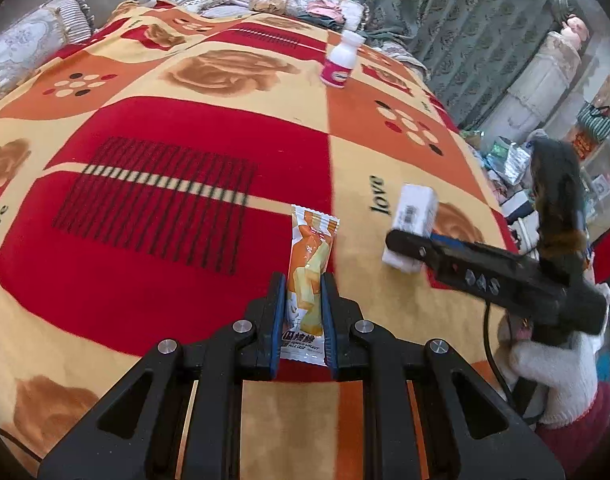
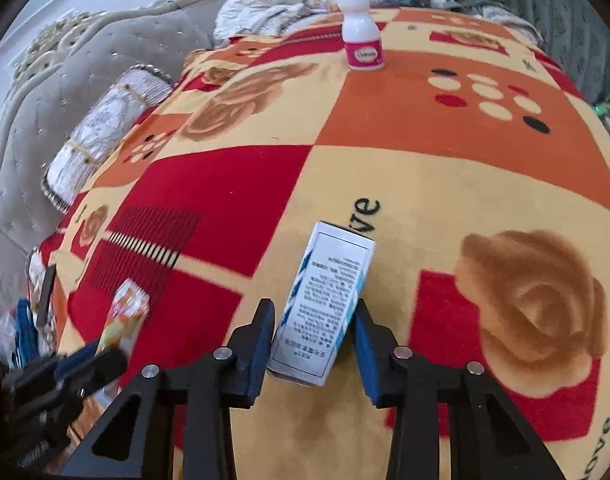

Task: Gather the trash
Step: 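Carry the snack wrapper and white carton with both tools over the bin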

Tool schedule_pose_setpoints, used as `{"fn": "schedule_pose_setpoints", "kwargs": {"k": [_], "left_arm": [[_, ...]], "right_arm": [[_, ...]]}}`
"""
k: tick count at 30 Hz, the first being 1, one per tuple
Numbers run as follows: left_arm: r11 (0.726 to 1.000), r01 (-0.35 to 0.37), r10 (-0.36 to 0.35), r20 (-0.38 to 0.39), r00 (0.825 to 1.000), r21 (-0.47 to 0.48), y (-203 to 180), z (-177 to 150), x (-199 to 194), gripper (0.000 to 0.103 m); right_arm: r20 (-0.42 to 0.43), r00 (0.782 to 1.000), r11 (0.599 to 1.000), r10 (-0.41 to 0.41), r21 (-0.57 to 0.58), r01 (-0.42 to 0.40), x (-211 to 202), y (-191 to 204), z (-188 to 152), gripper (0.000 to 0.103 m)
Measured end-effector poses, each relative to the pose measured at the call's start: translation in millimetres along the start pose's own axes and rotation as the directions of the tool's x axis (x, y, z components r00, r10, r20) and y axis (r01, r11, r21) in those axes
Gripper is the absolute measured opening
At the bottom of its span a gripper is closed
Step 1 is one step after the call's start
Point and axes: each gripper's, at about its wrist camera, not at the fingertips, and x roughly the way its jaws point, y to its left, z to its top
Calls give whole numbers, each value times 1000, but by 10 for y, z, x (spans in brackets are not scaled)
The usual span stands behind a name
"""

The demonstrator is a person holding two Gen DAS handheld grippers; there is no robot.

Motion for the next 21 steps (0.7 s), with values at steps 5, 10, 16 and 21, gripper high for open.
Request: {"fn": "schedule_pose_setpoints", "kwargs": {"k": [5,10,16,21], "left_arm": [[999,29,-29,-5,1000,32,-267,-84,6,15],[997,47,-47,-14,999,57,-516,-207,-20,15],[993,66,-63,-35,997,97,-848,-399,2,15],[987,67,-62,-35,997,147,-1151,-520,8,15]], "right_arm": [[26,1000,998,2,-67,0,-352,-6,-246,34],[34,999,997,1,-72,2,-644,-121,-528,34],[47,999,999,-13,-46,15,-956,-305,-877,34],[53,998,999,-43,-28,44,-1134,-466,-1103,34]]}}
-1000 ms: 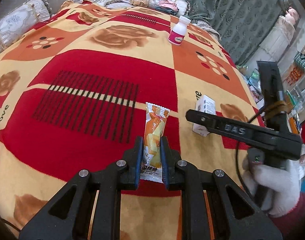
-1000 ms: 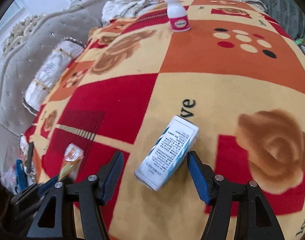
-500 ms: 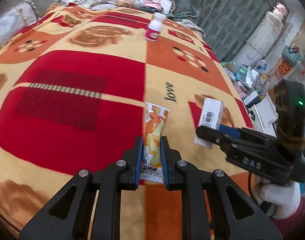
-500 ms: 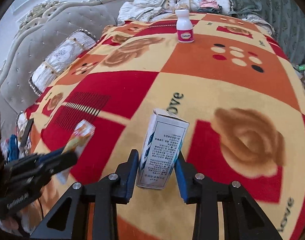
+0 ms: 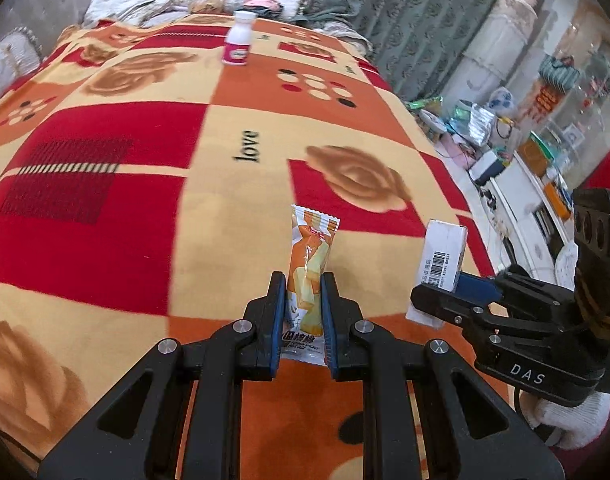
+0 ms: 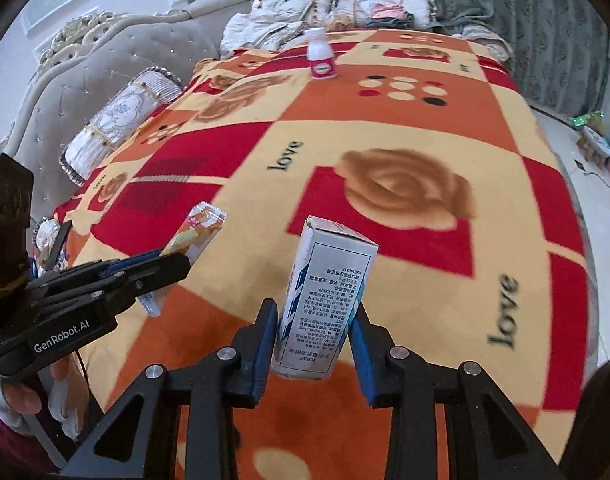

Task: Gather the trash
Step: 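Carry the snack wrapper and white carton with both tools over the bin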

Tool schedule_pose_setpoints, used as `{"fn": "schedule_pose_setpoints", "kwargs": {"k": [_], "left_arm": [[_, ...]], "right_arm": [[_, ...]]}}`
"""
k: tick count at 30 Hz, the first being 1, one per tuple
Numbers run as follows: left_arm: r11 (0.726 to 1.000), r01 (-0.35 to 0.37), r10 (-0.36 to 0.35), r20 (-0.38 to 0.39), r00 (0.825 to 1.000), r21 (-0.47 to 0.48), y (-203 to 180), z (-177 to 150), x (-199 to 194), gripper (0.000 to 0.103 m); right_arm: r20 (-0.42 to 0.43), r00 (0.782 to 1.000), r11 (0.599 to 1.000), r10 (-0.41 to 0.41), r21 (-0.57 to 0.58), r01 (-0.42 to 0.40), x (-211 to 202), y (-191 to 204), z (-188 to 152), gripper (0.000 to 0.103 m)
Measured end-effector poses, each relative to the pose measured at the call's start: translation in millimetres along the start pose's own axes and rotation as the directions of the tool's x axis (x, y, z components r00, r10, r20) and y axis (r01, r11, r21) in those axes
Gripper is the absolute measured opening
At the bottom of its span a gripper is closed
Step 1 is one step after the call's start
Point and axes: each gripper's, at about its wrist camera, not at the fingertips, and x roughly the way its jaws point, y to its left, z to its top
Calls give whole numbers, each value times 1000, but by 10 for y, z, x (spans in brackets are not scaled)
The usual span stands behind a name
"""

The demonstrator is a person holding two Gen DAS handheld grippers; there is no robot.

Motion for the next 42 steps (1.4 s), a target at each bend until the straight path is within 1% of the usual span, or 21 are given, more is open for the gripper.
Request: {"fn": "schedule_pose_setpoints", "kwargs": {"k": [9,20,30,42], "left_arm": [[997,32,-31,-25,999,70,-510,-82,131,15],[986,83,-73,-73,995,141,-1058,-149,346,15],[967,136,-114,-110,987,217,-1596,-176,511,15],[936,211,-168,-168,971,282,-2231,-242,714,15]], "right_arm": [[23,999,999,-46,27,45,-321,-274,-243,34],[17,994,990,-112,86,110,-580,-699,-506,34],[19,986,973,-164,168,159,-837,-1155,-760,34],[20,971,939,-238,262,224,-1166,-1703,-1036,34]]}}
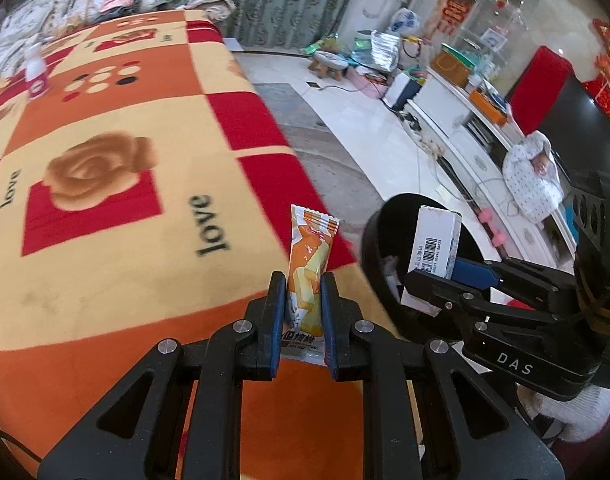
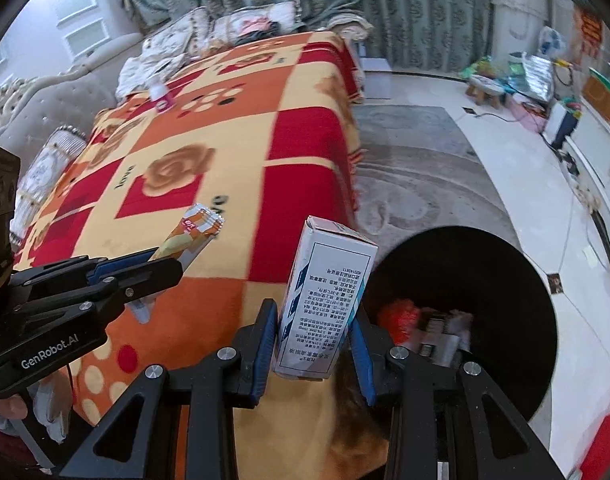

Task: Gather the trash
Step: 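Carry the snack wrapper and white carton with both tools over the bin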

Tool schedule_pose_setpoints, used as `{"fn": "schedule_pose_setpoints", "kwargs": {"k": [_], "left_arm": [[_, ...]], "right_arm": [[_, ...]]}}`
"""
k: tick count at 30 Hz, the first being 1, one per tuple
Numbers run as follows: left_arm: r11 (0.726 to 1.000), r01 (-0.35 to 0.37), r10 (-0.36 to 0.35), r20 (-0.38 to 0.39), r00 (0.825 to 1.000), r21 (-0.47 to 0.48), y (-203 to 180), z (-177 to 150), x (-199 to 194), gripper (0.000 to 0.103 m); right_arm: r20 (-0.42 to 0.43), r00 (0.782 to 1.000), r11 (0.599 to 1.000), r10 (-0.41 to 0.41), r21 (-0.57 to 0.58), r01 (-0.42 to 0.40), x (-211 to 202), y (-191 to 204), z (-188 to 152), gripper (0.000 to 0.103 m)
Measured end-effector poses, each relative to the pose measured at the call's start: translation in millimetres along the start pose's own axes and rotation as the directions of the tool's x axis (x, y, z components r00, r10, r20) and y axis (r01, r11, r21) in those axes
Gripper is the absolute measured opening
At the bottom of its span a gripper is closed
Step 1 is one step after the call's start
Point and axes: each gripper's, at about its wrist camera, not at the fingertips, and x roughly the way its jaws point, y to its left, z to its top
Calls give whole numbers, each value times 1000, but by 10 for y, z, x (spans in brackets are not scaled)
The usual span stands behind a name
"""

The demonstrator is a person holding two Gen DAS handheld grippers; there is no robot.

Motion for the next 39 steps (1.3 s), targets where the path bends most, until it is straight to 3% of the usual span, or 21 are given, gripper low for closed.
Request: {"fn": "schedule_pose_setpoints", "kwargs": {"k": [17,39], "left_arm": [[994,65,-60,-53,997,84,-641,124,402,15],[990,73,-62,-94,994,117,-862,160,710,15]], "right_arm": [[-26,997,991,-74,110,76,-62,-721,-211,34],[-52,994,978,-95,184,103,-16,-1078,-357,34]]}}
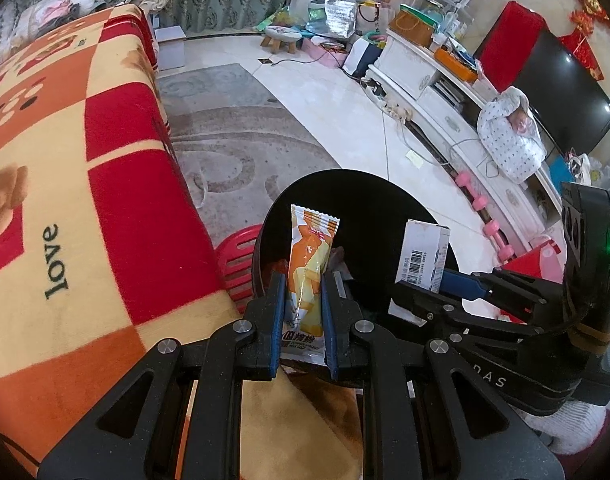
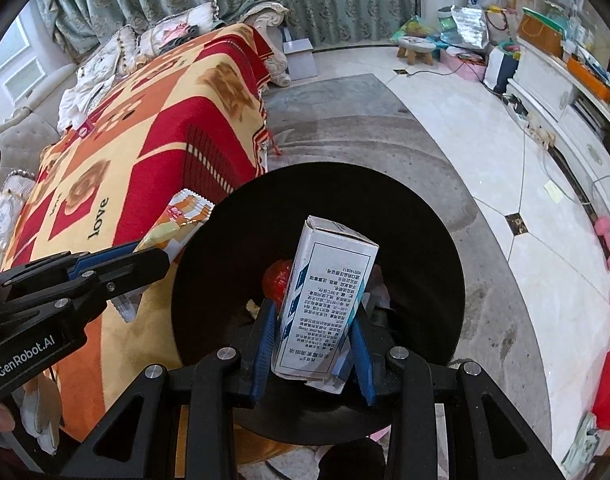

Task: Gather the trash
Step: 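Carry the snack wrapper and white carton with both tools over the bin, then open both tools to drop the wrapper and carton into the bin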

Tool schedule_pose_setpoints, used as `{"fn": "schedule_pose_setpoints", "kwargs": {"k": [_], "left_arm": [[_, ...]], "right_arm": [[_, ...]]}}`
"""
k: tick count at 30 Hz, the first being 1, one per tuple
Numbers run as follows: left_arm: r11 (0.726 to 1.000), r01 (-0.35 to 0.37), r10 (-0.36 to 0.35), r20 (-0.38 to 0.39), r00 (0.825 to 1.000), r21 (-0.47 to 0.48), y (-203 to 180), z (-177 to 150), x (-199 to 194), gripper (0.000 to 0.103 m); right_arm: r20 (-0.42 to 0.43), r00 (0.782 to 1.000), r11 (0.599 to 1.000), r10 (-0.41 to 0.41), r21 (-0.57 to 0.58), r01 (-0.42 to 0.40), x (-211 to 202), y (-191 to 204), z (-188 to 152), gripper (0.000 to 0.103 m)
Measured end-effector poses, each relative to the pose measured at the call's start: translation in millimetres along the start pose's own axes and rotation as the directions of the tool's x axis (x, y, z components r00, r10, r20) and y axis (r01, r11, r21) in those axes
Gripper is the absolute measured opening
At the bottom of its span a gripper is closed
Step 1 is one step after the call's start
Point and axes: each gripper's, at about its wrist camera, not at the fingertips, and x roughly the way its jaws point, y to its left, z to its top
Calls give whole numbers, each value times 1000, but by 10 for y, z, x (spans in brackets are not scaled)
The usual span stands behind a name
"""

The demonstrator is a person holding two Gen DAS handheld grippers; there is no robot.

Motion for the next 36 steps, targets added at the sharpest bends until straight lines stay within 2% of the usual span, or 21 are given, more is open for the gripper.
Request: {"fn": "schedule_pose_setpoints", "kwargs": {"k": [13,15,16,19,21,28,36], "left_arm": [[1000,27,-27,6,1000,5,-114,31,36,16],[999,40,-40,9,999,12,-140,31,32,17],[999,44,-44,11,999,15,-148,32,29,21],[998,68,-68,28,997,9,-147,29,-6,48],[997,76,-76,40,996,-4,-128,19,-50,50],[1000,-9,7,101,995,14,-112,-68,-308,50],[997,-78,77,198,977,-5,-12,-194,-650,50]], "right_arm": [[4,1000,1000,-10,22,10,-5,-59,-3,34],[6,1000,999,-17,39,17,-15,-96,-7,42],[8,1000,999,-17,46,17,-22,-108,-10,44],[16,1000,998,-14,58,13,-56,-129,-33,46],[24,1000,998,-17,58,16,-86,-120,-49,48],[87,996,998,-14,65,9,-232,-25,-108,53],[165,986,998,-30,50,22,-437,187,-153,53]]}}
